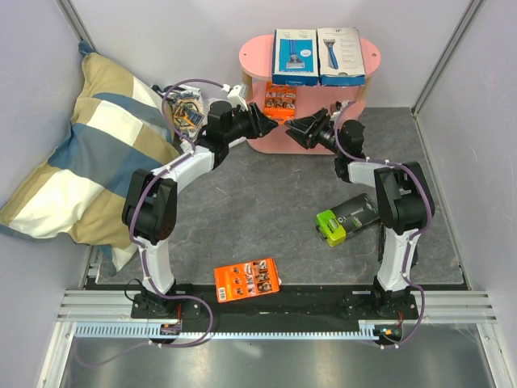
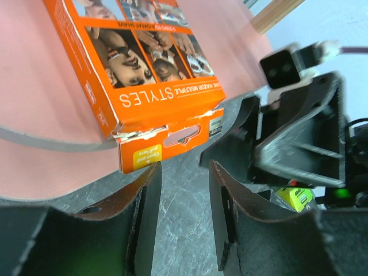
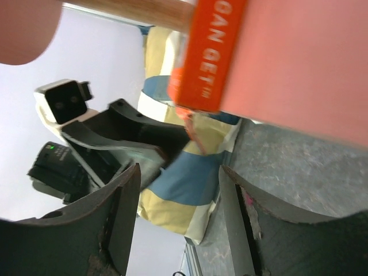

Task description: Place and organize the shaving razors onto the shelf

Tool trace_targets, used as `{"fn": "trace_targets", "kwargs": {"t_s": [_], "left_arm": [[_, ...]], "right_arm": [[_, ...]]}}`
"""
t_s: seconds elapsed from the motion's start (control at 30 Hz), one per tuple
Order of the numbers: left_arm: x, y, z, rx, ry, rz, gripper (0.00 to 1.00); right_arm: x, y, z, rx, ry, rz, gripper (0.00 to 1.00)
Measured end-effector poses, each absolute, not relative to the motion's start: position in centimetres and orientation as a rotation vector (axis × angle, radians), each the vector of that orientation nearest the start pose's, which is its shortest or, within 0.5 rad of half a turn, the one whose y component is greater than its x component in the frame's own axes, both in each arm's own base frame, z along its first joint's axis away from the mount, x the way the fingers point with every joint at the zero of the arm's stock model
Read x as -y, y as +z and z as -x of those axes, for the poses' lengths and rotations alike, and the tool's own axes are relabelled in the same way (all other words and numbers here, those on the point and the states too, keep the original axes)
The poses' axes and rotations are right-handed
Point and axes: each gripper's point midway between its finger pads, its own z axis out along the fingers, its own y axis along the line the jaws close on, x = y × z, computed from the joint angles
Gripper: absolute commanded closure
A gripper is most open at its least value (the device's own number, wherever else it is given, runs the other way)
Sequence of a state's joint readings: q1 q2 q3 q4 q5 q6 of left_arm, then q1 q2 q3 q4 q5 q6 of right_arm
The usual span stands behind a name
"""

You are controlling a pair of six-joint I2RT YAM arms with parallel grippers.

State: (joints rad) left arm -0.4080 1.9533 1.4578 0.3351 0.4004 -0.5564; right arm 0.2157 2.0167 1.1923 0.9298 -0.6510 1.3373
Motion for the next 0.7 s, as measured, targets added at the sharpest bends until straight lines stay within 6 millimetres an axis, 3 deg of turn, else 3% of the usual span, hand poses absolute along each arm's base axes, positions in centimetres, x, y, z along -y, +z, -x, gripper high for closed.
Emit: {"fn": "trace_targets", "kwargs": {"t_s": [0.27, 0.43, 0.57, 0.7], "left_arm": [[31.3, 22.6, -49.8, -1.821, -1.047, -0.184, 0.52], [31.7, 22.3, -49.1, -1.811, -1.069, -0.211, 0.41], [31.4, 19.5, -46.5, -1.871, -1.07, -0.213, 0.24], [30.0, 17.7, -43.1, -1.917, -1.056, -0.203, 0.15]], "right_arm": [[-24.0, 20.5, -47.5, -1.791, 1.624, -0.381, 0.34], [-23.7, 20.0, -45.9, -1.824, 1.595, -0.372, 0.34], [-23.4, 19.5, -44.4, -1.864, 1.559, -0.353, 0.34], [-22.9, 19.2, -42.8, -1.904, 1.502, -0.32, 0.33]]}}
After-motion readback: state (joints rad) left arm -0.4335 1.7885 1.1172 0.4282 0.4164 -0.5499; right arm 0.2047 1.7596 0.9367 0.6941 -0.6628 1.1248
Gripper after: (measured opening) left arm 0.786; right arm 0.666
